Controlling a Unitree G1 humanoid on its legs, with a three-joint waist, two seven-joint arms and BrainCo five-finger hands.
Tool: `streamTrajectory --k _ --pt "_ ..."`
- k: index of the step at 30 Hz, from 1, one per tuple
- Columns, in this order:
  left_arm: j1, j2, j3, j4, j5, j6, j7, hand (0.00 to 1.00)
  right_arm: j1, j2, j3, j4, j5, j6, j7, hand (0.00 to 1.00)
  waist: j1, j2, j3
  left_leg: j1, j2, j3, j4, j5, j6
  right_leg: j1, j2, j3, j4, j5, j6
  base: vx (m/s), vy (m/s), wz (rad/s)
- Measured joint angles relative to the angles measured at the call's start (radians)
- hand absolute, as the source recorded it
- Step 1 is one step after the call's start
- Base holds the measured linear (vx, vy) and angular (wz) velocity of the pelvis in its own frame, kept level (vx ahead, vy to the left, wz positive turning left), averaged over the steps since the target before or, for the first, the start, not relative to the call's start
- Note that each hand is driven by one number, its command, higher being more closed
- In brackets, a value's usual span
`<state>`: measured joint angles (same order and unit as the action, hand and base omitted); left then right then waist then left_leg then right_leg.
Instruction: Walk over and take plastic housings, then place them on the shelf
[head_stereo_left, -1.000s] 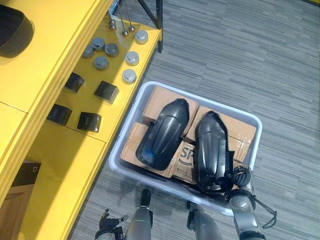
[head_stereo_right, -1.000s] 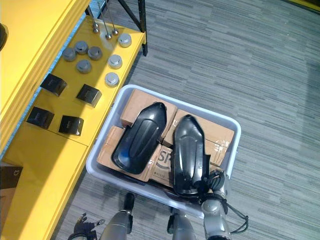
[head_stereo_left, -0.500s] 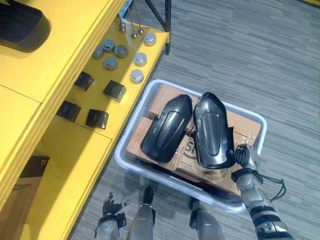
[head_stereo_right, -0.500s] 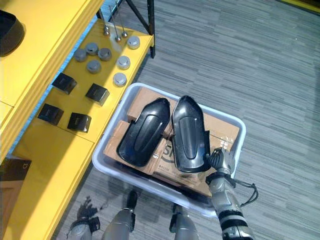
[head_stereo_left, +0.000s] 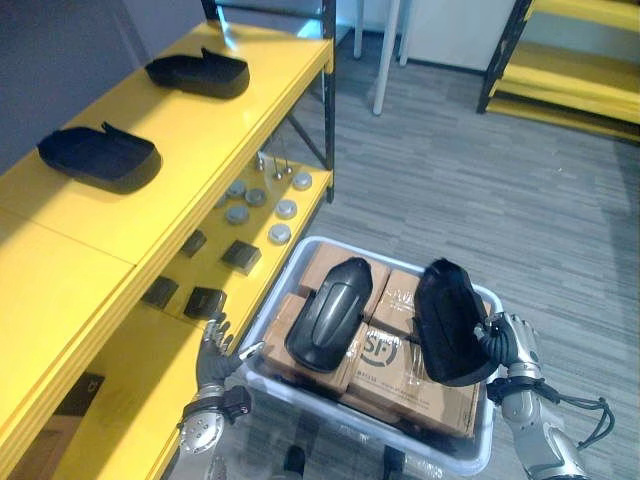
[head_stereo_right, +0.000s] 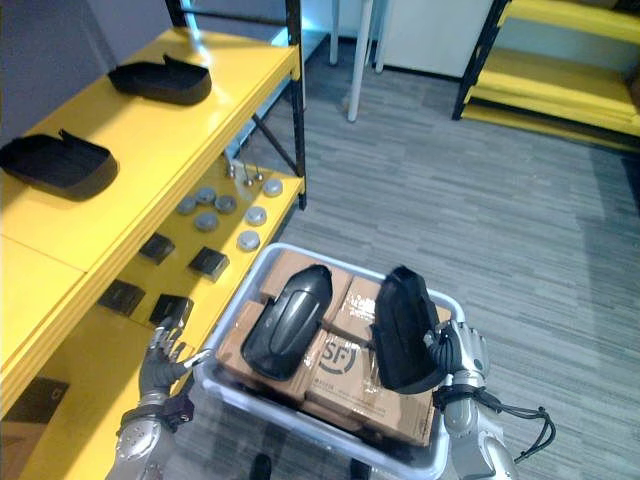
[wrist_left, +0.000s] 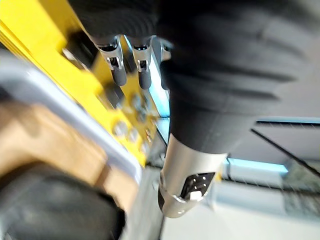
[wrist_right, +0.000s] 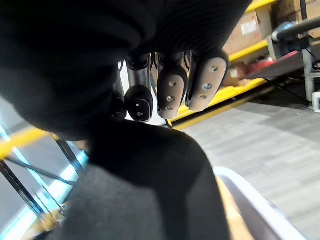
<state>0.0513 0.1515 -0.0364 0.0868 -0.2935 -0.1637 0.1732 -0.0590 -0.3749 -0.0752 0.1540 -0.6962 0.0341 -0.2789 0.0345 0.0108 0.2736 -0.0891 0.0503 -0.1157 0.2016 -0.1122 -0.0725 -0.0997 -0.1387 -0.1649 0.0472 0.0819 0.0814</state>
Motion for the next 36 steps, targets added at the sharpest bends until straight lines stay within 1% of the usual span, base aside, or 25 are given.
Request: streamTrajectory --k 1,3,5,6,8,10,12,14,15,19,21,22,24,25,27,29,31,33,36 --pt "-0.005 0.000 -0.016 -0.006 -0.002 0.000 -0.007 0.00 0.000 0.000 0.001 -0.010 0.000 -0.002 0.004 1.00 -0.001 0.000 -0.007 0.010 0.000 0.002 -0.004 0.000 0.000 0.010 0.000 0.000 -0.007 0.001 0.000 0.12 0.025 -0.01" --pt "-0.024 0.003 -0.076 -0.016 -0.047 0.002 -0.029 0.00 -0.002 0.000 0.013 -0.041 0.000 -0.014 0.009 1.00 -0.010 0.000 -0.045 0.020 0.001 0.005 -0.015 0.000 0.000 0.024 0.001 -0.001 -0.030 0.008 0.001 0.10 0.027 -0.02" --pt "-0.050 0.007 -0.127 -0.010 -0.080 0.005 -0.043 0.00 -0.007 0.000 0.029 -0.063 0.000 -0.016 0.009 1.00 -0.017 -0.002 -0.061 0.029 0.002 0.007 -0.025 0.003 0.001 0.033 0.002 0.001 -0.043 0.013 -0.002 0.06 0.024 -0.05" --pt "-0.083 0.015 -0.172 0.021 -0.122 0.014 -0.054 0.00 -0.015 0.000 0.046 -0.064 0.000 -0.015 0.009 1.00 -0.019 -0.002 -0.070 0.034 0.004 0.012 -0.032 0.007 0.000 0.032 0.004 0.006 -0.043 0.015 -0.005 0.02 0.017 -0.09" --pt "-0.119 0.022 -0.218 0.068 -0.166 0.026 -0.062 0.00 -0.029 0.000 0.066 -0.064 -0.001 -0.015 0.008 1.00 -0.019 -0.002 -0.074 0.042 0.006 0.021 -0.042 0.012 0.000 0.032 0.006 0.015 -0.045 0.018 -0.008 -0.01 0.012 -0.13" --pt "-0.165 0.022 -0.282 0.145 -0.233 0.046 -0.070 0.00 -0.045 0.000 0.096 -0.064 0.000 -0.015 0.007 1.00 -0.022 -0.007 -0.090 0.041 0.008 0.030 -0.065 0.026 -0.003 0.031 0.010 0.021 -0.077 0.042 -0.012 -0.05 -0.001 -0.13" --pt "-0.192 0.020 -0.320 0.185 -0.281 0.062 -0.071 0.00 -0.069 0.000 0.115 -0.062 0.000 -0.013 0.004 1.00 -0.024 -0.010 -0.092 0.040 0.011 0.037 -0.073 0.032 -0.006 0.030 0.015 0.025 -0.096 0.056 -0.018 -0.05 -0.014 -0.13" --pt "-0.215 0.020 -0.348 0.217 -0.320 0.069 -0.070 0.00 -0.096 0.000 0.136 -0.060 -0.001 -0.012 -0.001 1.00 -0.026 -0.011 -0.092 0.038 0.016 0.043 -0.082 0.035 -0.009 0.029 0.021 0.033 -0.106 0.063 -0.022 -0.06 -0.019 -0.14" --pt "-0.228 0.019 -0.352 0.233 -0.334 0.071 -0.069 0.00 -0.115 0.000 0.151 -0.059 0.000 -0.012 -0.008 0.00 -0.025 -0.012 -0.092 0.039 0.021 0.054 -0.090 0.038 -0.013 0.024 0.025 0.042 -0.109 0.066 -0.024 -0.04 -0.019 -0.17" --pt "-0.285 0.019 -0.374 0.251 -0.333 0.078 -0.043 0.00 -0.150 0.019 0.151 -0.034 0.004 -0.003 -0.026 0.00 -0.023 -0.016 -0.091 0.015 0.026 0.058 -0.104 0.052 -0.017 -0.009 0.031 0.045 -0.111 0.080 -0.023 -0.01 -0.020 -0.05" --pt "-0.314 0.006 -0.380 0.250 -0.308 0.077 -0.015 0.00 -0.186 0.090 0.091 0.081 0.032 0.027 -0.058 0.00 -0.021 -0.021 -0.088 -0.010 0.026 0.058 -0.108 0.065 -0.021 -0.036 0.030 0.043 -0.110 0.088 -0.025 0.00 0.000 0.00" --pt "-0.318 0.001 -0.382 0.243 -0.300 0.077 -0.006 0.00 -0.195 0.109 0.070 0.113 0.045 0.036 -0.067 0.00 -0.019 -0.023 -0.086 -0.018 0.025 0.057 -0.107 0.067 -0.022 -0.043 0.030 0.043 -0.110 0.090 -0.026 0.02 -0.008 0.07" --pt "-0.326 -0.019 -0.380 0.206 -0.242 0.073 0.033 0.00 -0.236 0.163 0.005 0.214 0.091 0.077 -0.115 0.00 -0.019 -0.030 -0.059 -0.059 0.023 0.048 -0.083 0.067 -0.022 -0.070 0.026 0.037 -0.102 0.093 -0.025 0.01 0.010 0.11" --pt "-0.328 -0.023 -0.380 0.194 -0.226 0.068 0.044 0.00 -0.245 0.173 -0.010 0.227 0.103 0.086 -0.130 0.00 -0.019 -0.030 -0.048 -0.070 0.021 0.043 -0.074 0.067 -0.022 -0.079 0.025 0.034 -0.097 0.093 -0.025 -0.01 0.024 0.17" --pt "-0.341 -0.034 -0.379 0.135 -0.167 0.057 0.085 0.00 -0.295 0.208 -0.065 0.272 0.139 0.112 -0.190 0.00 -0.016 -0.029 0.014 -0.111 0.019 0.028 -0.038 0.066 -0.023 -0.113 0.019 0.021 -0.070 0.093 -0.025 -0.03 0.028 0.18" --pt "-0.354 -0.040 -0.370 0.098 -0.122 0.050 0.114 0.00 -0.351 0.229 -0.097 0.311 0.167 0.132 -0.240 0.00 -0.013 -0.028 0.061 -0.147 0.016 0.025 -0.011 0.063 -0.026 -0.139 0.016 0.020 -0.056 0.095 -0.027 -0.09 0.043 0.08" --pt "-0.366 -0.042 -0.368 0.062 -0.094 0.042 0.143 0.00 -0.400 0.230 -0.119 0.339 0.194 0.144 -0.285 0.00 -0.005 -0.023 0.102 -0.190 0.010 0.020 0.013 0.061 -0.027 -0.164 0.015 0.020 -0.057 0.105 -0.026 -0.11 0.061 0.06" --pt "-0.369 -0.043 -0.363 0.035 -0.084 0.029 0.159 0.00 -0.429 0.228 -0.122 0.346 0.219 0.151 -0.324 0.00 -0.002 -0.021 0.119 -0.231 0.008 0.018 0.021 0.063 -0.025 -0.201 0.014 0.020 -0.059 0.110 -0.022 -0.05 0.041 0.04" --pt "-0.371 -0.045 -0.361 0.027 -0.072 0.021 0.176 0.00 -0.461 0.212 -0.123 0.372 0.220 0.159 -0.357 0.00 0.004 -0.014 0.127 -0.277 0.008 0.018 0.036 0.063 -0.025 -0.242 0.014 0.020 -0.059 0.119 -0.025 0.00 0.024 0.01"
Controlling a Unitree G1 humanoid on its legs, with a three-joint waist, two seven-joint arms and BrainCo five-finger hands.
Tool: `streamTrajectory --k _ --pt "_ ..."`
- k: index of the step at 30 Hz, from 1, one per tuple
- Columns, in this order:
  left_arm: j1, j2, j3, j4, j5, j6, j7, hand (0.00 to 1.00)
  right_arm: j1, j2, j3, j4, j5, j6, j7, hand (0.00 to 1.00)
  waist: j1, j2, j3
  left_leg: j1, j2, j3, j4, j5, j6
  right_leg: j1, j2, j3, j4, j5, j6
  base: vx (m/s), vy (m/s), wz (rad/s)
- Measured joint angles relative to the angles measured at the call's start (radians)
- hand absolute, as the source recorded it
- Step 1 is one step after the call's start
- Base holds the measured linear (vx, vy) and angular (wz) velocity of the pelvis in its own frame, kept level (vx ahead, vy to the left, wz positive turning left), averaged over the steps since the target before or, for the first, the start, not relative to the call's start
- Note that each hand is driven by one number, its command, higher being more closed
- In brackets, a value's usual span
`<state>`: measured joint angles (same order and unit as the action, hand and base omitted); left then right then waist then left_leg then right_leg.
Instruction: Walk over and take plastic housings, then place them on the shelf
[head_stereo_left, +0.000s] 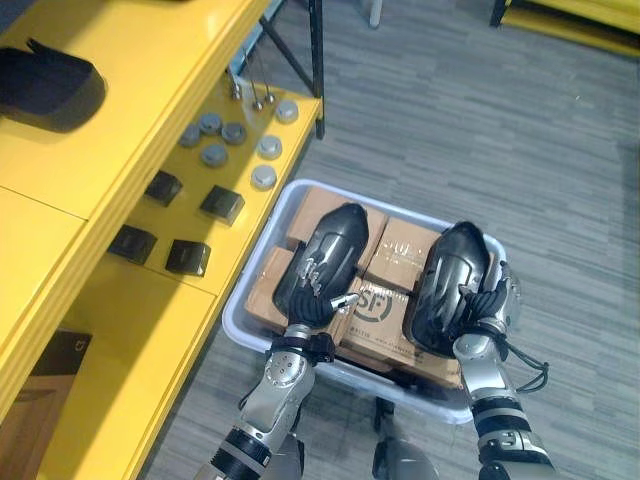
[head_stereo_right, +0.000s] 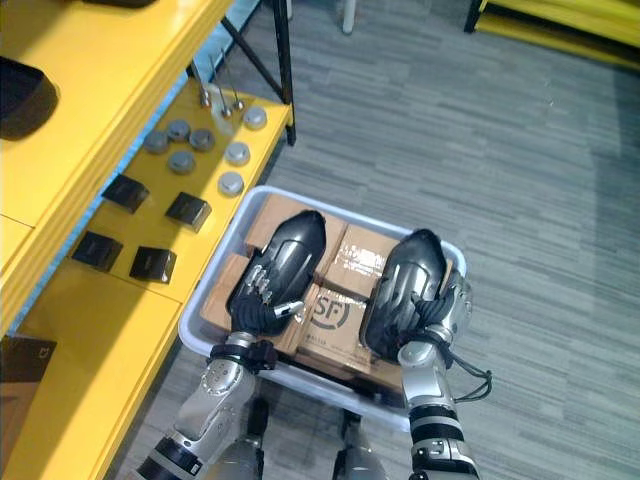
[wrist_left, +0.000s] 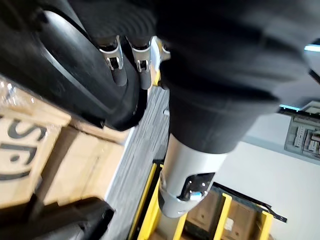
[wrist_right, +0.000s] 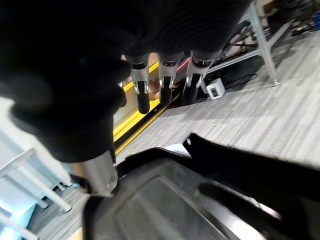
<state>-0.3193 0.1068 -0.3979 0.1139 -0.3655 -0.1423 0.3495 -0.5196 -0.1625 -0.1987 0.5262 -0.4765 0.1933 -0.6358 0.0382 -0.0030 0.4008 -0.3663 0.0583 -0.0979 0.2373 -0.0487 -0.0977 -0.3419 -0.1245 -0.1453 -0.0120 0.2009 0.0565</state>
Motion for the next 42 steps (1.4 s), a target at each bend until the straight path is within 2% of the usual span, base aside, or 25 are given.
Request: streamTrajectory --k 4,12,13,17,20,22,25,29,37,41,42 --pt "-0.001 -0.025 0.002 -0.011 0.000 -0.003 0.005 0.00 -0.051 -0.044 -0.038 0.056 0.000 0.027 -0.039 0.00 0.003 0.018 0.028 -0.049 -0.004 -0.006 0.014 0.000 0.000 -0.037 -0.003 -0.003 -0.008 0.012 0.005 0.05 0.046 0.04" --pt "-0.002 -0.042 0.064 -0.004 -0.003 -0.003 0.033 0.00 -0.123 -0.089 -0.065 0.162 0.023 0.053 -0.105 0.00 0.003 0.027 0.043 -0.103 -0.009 -0.009 0.022 -0.002 0.003 -0.083 -0.007 -0.003 -0.015 0.019 0.011 0.04 0.026 0.01" --pt "-0.003 -0.044 0.064 0.003 -0.004 -0.004 0.037 0.00 -0.130 -0.098 -0.065 0.171 0.027 0.053 -0.107 1.00 0.003 0.029 0.046 -0.104 -0.009 -0.010 0.024 -0.002 0.003 -0.083 -0.008 -0.003 -0.015 0.019 0.012 0.00 0.000 0.00" --pt "-0.017 -0.056 0.076 0.024 -0.005 -0.011 0.041 0.00 -0.208 -0.157 -0.059 0.263 0.091 0.037 -0.108 1.00 0.004 0.041 0.052 -0.141 -0.010 -0.012 0.050 -0.009 0.010 -0.106 -0.010 -0.001 -0.015 0.027 0.023 -0.01 0.013 0.01" --pt "-0.029 -0.058 0.084 0.030 -0.005 -0.011 0.039 0.00 -0.261 -0.214 -0.034 0.360 0.131 0.005 -0.086 1.00 0.005 0.051 0.057 -0.164 -0.012 -0.016 0.068 -0.009 0.010 -0.120 -0.010 -0.003 -0.014 0.030 0.028 0.00 0.000 0.00" --pt "-0.029 -0.060 0.101 0.036 -0.005 -0.011 0.038 0.00 -0.292 -0.269 -0.023 0.412 0.159 -0.013 -0.025 1.00 0.005 0.052 0.058 -0.169 -0.013 -0.016 0.077 -0.011 0.009 -0.121 -0.008 -0.002 -0.013 0.031 0.029 0.00 0.000 0.00" --pt "-0.028 -0.060 0.119 0.036 -0.005 -0.011 0.038 0.00 -0.311 -0.288 -0.014 0.467 0.199 -0.022 0.035 1.00 0.007 0.053 0.059 -0.169 -0.010 -0.016 0.081 -0.013 0.009 -0.121 -0.006 -0.002 -0.012 0.031 0.029 0.03 -0.001 -0.02" --pt "-0.028 -0.060 0.149 0.036 -0.005 -0.010 0.038 0.00 -0.293 -0.288 0.005 0.468 0.221 -0.039 0.054 1.00 0.010 0.055 0.060 -0.164 -0.008 -0.016 0.084 -0.013 0.008 -0.116 -0.005 -0.002 -0.011 0.032 0.030 0.03 -0.006 0.00" --pt "0.007 -0.048 0.188 0.021 -0.006 -0.009 0.035 0.00 -0.107 -0.248 0.045 0.270 0.216 -0.039 0.099 1.00 0.015 0.057 0.060 -0.096 -0.009 -0.015 0.082 -0.018 0.010 -0.046 -0.007 -0.002 -0.011 0.030 0.030 0.03 0.011 0.00" --pt "0.003 -0.008 0.182 0.009 -0.007 -0.009 0.008 0.00 0.004 -0.232 0.045 0.059 0.122 -0.039 0.110 1.00 -0.007 0.056 0.060 -0.040 -0.011 -0.009 0.078 -0.023 0.010 0.007 -0.007 0.000 -0.011 0.023 0.031 0.01 0.016 -0.02" --pt "0.000 0.004 0.174 0.009 -0.007 -0.009 -0.001 0.00 0.017 -0.233 0.045 0.005 0.096 -0.039 0.110 1.00 -0.020 0.055 0.060 -0.023 -0.013 -0.009 0.074 -0.023 0.010 0.023 -0.008 0.000 -0.012 0.023 0.030 0.01 0.034 -0.05"
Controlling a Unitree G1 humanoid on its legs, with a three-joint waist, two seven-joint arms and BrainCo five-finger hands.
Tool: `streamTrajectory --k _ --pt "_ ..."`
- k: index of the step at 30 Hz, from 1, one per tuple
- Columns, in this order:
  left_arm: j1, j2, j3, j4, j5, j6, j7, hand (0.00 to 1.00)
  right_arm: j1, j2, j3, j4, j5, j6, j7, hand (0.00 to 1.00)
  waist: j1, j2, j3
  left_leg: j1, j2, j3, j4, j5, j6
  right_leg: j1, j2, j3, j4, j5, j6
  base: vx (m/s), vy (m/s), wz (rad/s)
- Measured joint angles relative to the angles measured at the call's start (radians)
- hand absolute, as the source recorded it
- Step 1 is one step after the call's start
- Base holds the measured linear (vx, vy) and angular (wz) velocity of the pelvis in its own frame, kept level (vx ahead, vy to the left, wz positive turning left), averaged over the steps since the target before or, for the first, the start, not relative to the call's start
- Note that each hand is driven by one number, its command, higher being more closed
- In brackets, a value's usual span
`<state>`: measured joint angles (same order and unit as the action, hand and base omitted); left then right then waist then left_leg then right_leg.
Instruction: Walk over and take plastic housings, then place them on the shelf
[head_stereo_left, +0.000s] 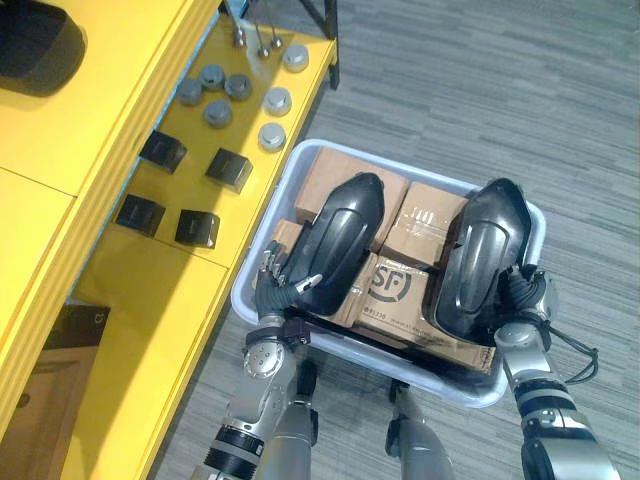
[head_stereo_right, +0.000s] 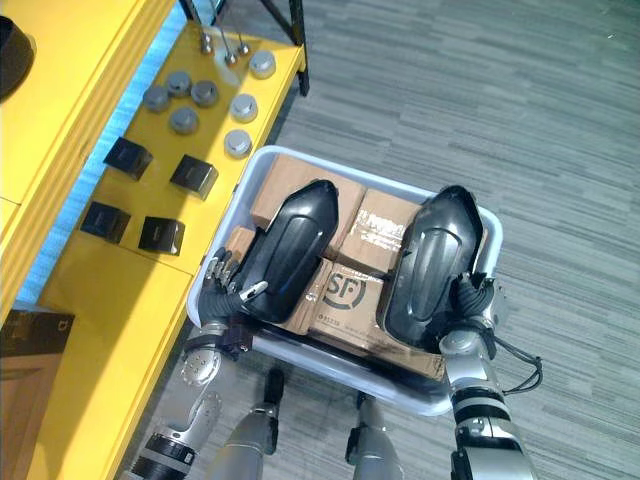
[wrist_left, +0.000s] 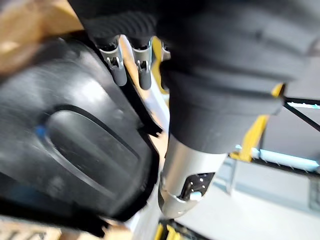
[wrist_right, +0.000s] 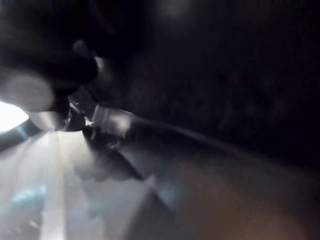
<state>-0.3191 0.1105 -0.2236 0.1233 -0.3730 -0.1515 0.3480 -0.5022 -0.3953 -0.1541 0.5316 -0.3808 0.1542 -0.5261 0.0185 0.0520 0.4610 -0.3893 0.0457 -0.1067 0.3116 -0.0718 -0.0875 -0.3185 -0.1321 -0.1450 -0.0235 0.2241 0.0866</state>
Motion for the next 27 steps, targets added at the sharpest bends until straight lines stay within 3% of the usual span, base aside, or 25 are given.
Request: streamTrajectory --k 5,12,18,27 --pt "-0.026 0.047 -0.047 0.003 -0.054 0.000 -0.041 0.00 0.036 -0.027 0.027 -0.134 -0.088 -0.005 0.018 1.00 -0.013 -0.023 -0.014 0.072 0.003 0.031 -0.047 0.006 0.003 0.036 0.000 0.024 -0.005 -0.005 -0.001 0.01 0.021 -0.17" --pt "-0.149 0.091 -0.142 0.132 -0.253 0.013 -0.127 0.00 0.073 -0.048 0.153 -0.255 -0.189 -0.023 0.068 1.00 -0.053 -0.079 -0.095 0.186 0.012 0.064 -0.110 0.009 0.001 0.116 0.007 0.048 -0.035 -0.005 -0.007 0.07 0.035 -0.11" --pt "-0.199 0.095 -0.206 0.184 -0.365 0.018 -0.181 0.00 0.072 -0.069 0.260 -0.296 -0.225 -0.059 0.083 1.00 -0.053 -0.086 -0.183 0.239 0.015 0.078 -0.147 0.008 0.001 0.155 0.010 0.054 -0.049 -0.012 -0.012 0.05 0.037 -0.07" --pt "-0.201 0.081 -0.279 0.268 -0.385 0.030 -0.192 0.00 0.079 -0.008 0.356 -0.321 -0.259 -0.064 0.096 1.00 -0.047 -0.088 -0.252 0.283 0.025 0.091 -0.186 0.012 -0.003 0.181 0.020 0.061 -0.059 -0.016 -0.017 0.03 0.025 -0.05"
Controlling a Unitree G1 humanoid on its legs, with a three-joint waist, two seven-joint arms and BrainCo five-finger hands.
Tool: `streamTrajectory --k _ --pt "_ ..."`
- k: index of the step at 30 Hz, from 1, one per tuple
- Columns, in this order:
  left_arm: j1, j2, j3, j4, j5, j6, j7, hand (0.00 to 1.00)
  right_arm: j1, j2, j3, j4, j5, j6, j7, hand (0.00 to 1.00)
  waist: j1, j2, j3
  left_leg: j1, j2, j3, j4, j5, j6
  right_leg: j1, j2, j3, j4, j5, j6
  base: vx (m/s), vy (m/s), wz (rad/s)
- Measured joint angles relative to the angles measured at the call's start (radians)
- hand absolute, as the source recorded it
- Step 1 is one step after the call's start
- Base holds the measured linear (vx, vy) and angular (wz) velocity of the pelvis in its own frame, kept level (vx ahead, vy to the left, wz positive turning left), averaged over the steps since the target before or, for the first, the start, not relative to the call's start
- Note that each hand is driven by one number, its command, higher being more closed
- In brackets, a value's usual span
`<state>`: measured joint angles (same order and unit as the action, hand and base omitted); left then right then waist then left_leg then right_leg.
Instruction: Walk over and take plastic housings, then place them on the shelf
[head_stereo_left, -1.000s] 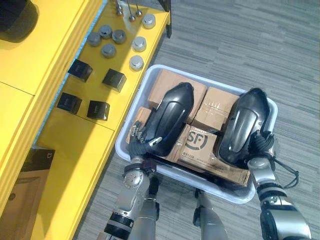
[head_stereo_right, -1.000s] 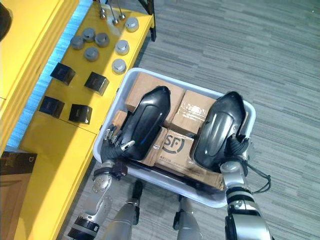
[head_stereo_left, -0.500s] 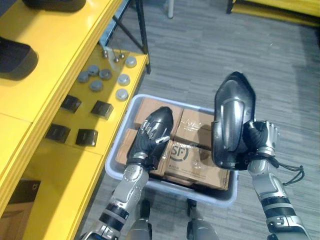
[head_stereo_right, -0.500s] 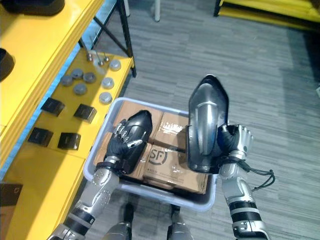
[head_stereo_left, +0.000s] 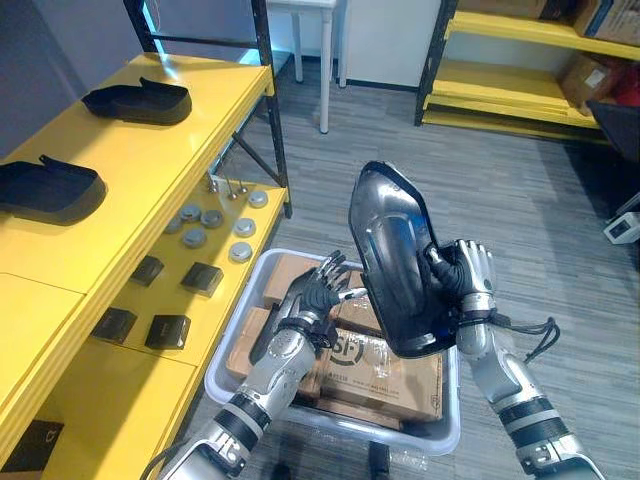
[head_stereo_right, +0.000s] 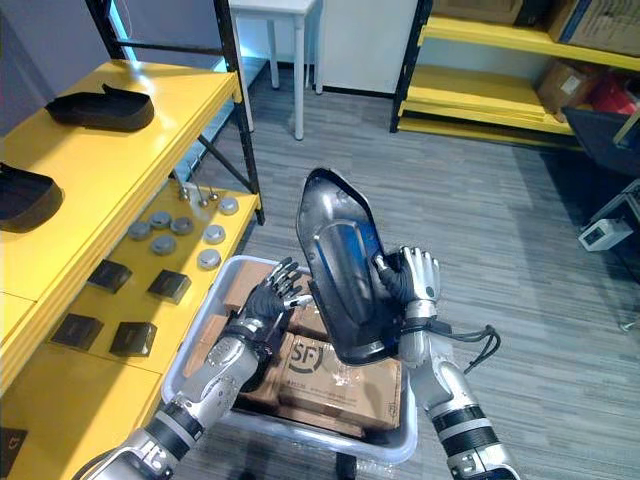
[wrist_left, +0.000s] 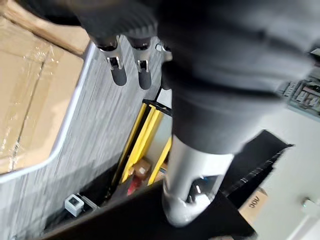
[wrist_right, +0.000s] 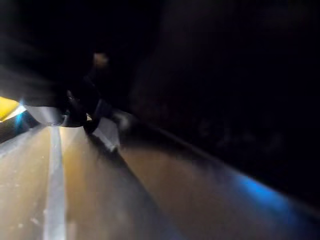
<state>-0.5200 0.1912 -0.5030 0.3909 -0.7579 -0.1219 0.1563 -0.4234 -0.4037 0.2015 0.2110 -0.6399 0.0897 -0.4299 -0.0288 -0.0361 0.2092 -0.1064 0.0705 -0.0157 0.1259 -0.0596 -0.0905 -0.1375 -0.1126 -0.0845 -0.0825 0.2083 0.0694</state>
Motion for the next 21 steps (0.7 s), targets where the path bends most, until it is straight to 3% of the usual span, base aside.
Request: streamTrajectory --k 5,10,12,16,21 --pt "-0.029 0.010 -0.013 0.064 -0.004 0.009 0.025 0.00 0.000 0.017 0.031 -0.001 -0.015 0.015 -0.021 1.00 0.001 -0.002 -0.018 0.028 0.000 0.003 -0.025 0.012 -0.002 0.012 0.000 0.001 -0.001 0.000 0.000 0.05 0.038 -0.01" --pt "-0.047 0.020 -0.017 0.115 0.003 0.031 0.096 0.00 0.005 0.013 0.100 -0.040 -0.016 0.019 -0.043 1.00 0.000 -0.007 -0.035 0.043 0.003 0.003 -0.026 0.012 -0.003 0.025 0.001 0.001 -0.001 0.000 0.000 0.03 0.046 0.00" --pt "-0.099 0.013 -0.062 0.122 -0.003 0.034 0.095 0.00 0.009 0.024 0.213 -0.106 -0.011 0.016 -0.059 1.00 -0.003 -0.015 -0.040 0.043 0.005 -0.001 -0.026 0.013 -0.004 0.028 0.003 -0.003 -0.002 0.000 -0.001 0.00 0.045 0.03" --pt "-0.101 0.015 -0.070 0.121 -0.116 0.024 0.087 0.00 0.014 0.035 0.201 -0.113 -0.014 0.010 -0.066 1.00 -0.004 -0.033 -0.053 0.049 0.008 -0.007 -0.033 0.018 -0.006 0.033 0.003 -0.008 -0.002 -0.001 -0.002 0.00 0.023 0.04" --pt "-0.101 0.012 -0.023 0.103 -0.302 0.011 0.006 0.00 0.040 0.014 0.199 -0.092 -0.011 0.009 -0.067 1.00 -0.005 -0.044 -0.060 0.063 0.009 -0.006 -0.060 0.031 -0.004 0.033 0.003 -0.008 -0.002 -0.001 -0.003 0.01 0.014 0.00"
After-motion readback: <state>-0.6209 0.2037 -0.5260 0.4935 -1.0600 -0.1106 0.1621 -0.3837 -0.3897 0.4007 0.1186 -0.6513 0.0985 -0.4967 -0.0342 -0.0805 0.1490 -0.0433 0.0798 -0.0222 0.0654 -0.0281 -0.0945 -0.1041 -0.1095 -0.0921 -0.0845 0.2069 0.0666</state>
